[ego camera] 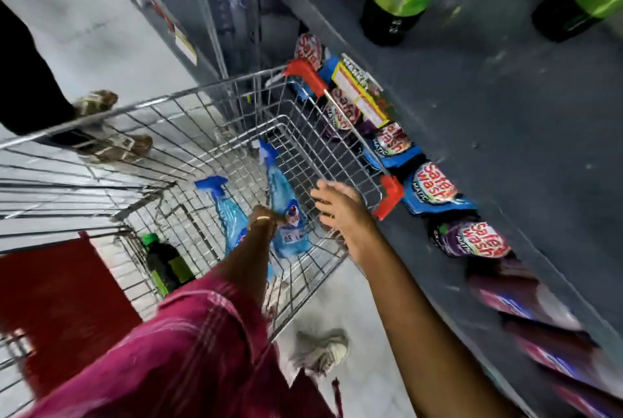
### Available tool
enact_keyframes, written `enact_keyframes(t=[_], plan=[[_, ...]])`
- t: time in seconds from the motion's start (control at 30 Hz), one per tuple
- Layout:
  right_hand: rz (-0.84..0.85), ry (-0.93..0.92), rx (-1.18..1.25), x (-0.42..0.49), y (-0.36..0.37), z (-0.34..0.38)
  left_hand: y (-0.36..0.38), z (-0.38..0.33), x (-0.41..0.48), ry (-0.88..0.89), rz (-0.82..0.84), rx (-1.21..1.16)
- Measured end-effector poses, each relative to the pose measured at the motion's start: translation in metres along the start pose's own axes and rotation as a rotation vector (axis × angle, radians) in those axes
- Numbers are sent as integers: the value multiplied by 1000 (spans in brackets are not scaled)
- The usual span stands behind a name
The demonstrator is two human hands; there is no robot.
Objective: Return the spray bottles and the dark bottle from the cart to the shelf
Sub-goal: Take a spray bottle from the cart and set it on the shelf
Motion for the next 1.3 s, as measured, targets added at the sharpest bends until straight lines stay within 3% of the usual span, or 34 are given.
enact_keyframes(t=[0.13, 0.27, 0.37, 0.53, 0.77, 0.93, 1.1, 1.3], plan=[[14, -138, -108, -25, -11, 3, -32, -16, -37, 154, -99, 107], [-15, -356, -133, -70, -15, 13, -66, -55, -131, 547, -290, 78], [-176, -584, -108, -125, -42, 25, -60, -97, -223, 887, -244, 69], [-472, -820, 99, -213, -123, 31, -3, -153, -338, 1204, -118, 59], [-895, -936, 270, -321, -265, 8, 153, -202, -442, 1401, 322, 49], [-1112, -924, 378, -359, -340, -37, 251, -207, -492, 1521, 435, 200], [-1191, -885, 412, -370, -392, -74, 313, -206, -521, 1549, 506, 315], [-1147, -861, 337, -366, -420, -82, 338, -211, -522, 1520, 558, 338]])
Point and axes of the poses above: each hand's wrist, its own x-axis towards the middle knuckle, its own y-axis out of the palm, z = x × y, the point moved 8 cm from there along x, towards the middle knuckle, and after that the axes turned 2 degrees about z, right-handed, at the moved point
